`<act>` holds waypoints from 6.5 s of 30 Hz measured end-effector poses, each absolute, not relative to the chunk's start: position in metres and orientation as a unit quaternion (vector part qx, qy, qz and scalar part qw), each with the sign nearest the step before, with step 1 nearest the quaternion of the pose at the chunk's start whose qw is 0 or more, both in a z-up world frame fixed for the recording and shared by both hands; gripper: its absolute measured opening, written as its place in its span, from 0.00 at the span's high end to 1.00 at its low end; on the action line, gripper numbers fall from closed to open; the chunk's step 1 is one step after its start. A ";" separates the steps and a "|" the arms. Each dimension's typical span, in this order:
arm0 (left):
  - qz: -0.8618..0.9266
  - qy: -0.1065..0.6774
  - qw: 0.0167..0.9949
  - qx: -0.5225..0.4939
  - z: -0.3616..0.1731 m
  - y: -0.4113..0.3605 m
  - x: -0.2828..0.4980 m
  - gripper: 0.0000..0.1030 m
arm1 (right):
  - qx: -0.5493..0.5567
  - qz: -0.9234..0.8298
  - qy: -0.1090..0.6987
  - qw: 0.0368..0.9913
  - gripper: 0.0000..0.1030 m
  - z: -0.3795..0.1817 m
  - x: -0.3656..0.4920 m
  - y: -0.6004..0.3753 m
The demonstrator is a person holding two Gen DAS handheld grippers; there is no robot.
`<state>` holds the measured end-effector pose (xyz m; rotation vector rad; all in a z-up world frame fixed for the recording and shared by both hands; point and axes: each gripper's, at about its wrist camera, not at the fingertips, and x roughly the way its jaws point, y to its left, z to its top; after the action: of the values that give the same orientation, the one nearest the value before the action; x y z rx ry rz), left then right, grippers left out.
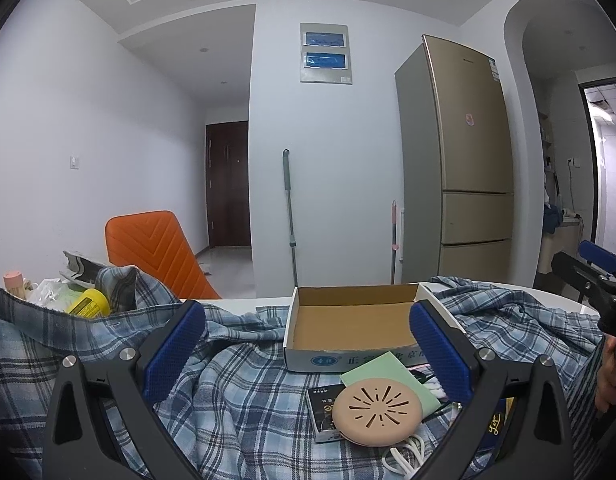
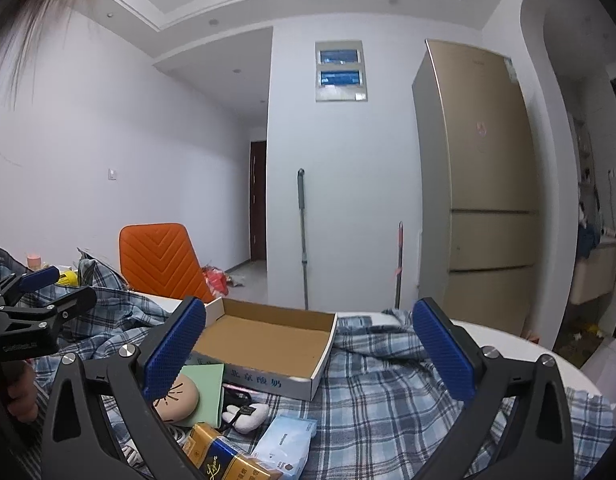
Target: Organize soft objects
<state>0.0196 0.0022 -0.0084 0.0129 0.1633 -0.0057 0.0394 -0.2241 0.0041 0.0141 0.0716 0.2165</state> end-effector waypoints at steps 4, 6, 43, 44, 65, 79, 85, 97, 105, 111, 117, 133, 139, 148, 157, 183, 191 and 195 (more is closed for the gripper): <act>-0.005 0.080 0.997 0.006 -0.008 0.002 0.020 0.00 | 0.016 0.111 0.045 0.993 0.00 0.004 0.043 -0.227; -0.009 0.080 0.997 0.005 -0.009 0.002 0.020 0.00 | 0.013 0.114 0.036 0.993 0.00 0.004 0.039 -0.226; -0.020 0.103 0.994 -0.019 0.008 0.010 0.020 0.00 | -0.020 0.121 0.060 0.991 0.00 0.003 0.047 -0.211; -0.014 0.103 0.994 -0.018 0.013 0.009 0.018 0.00 | -0.017 0.116 0.058 0.991 0.00 0.007 0.045 -0.213; -0.027 0.234 0.972 -0.005 -0.019 -0.013 0.035 0.00 | -0.016 0.174 0.288 0.942 0.03 -0.012 0.093 -0.207; -0.023 0.280 0.960 -0.014 -0.038 -0.009 0.049 0.00 | -0.089 0.230 0.365 0.898 0.09 -0.044 0.091 -0.174; -0.015 0.281 0.959 -0.019 -0.038 -0.007 0.050 0.00 | -0.168 0.247 0.403 0.865 0.17 -0.057 0.088 -0.152; -0.013 0.267 0.963 -0.024 -0.034 -0.005 0.046 0.00 | -0.314 0.237 0.427 0.814 0.27 -0.086 0.082 -0.126; -0.016 0.265 0.964 -0.021 -0.034 -0.005 0.044 0.00 | -0.333 0.237 0.415 0.813 0.44 -0.085 0.082 -0.119; -0.016 0.266 0.964 -0.021 -0.033 -0.005 0.044 0.00 | -0.231 0.238 0.415 0.847 0.44 -0.061 0.094 -0.144; -0.014 0.268 0.963 -0.021 -0.034 -0.006 0.044 0.00 | -0.089 0.202 0.460 0.860 0.43 -0.059 0.130 -0.190; -0.014 0.271 0.962 -0.021 -0.035 -0.007 0.046 0.00 | -0.099 0.202 0.460 0.859 0.34 -0.073 0.136 -0.194; -0.023 0.276 0.961 -0.011 -0.037 -0.013 0.047 0.00 | -0.094 0.196 0.444 0.869 0.50 -0.068 0.135 -0.194; -0.054 0.303 0.951 0.019 -0.043 -0.025 0.058 0.00 | -0.061 0.211 0.379 0.899 0.50 -0.046 0.129 -0.201; -0.108 0.334 0.934 0.071 -0.048 -0.046 0.090 0.00 | -0.041 0.205 0.411 0.887 0.50 -0.068 0.139 -0.205; -0.140 0.439 0.884 0.078 -0.084 -0.053 0.139 0.17 | -0.041 0.206 0.421 0.882 0.49 -0.072 0.140 -0.204; -0.143 0.360 0.920 0.063 -0.066 -0.044 0.115 0.21 | -0.041 0.205 0.416 0.885 0.49 -0.071 0.139 -0.205; -0.147 0.280 0.947 0.060 -0.048 -0.038 0.086 0.21 | -0.043 0.196 0.385 0.901 0.49 -0.064 0.131 -0.208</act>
<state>0.0858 -0.0379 -0.0485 0.1228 0.5699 -0.3002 0.1308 -0.2079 -0.0637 -0.0889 0.7957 0.4048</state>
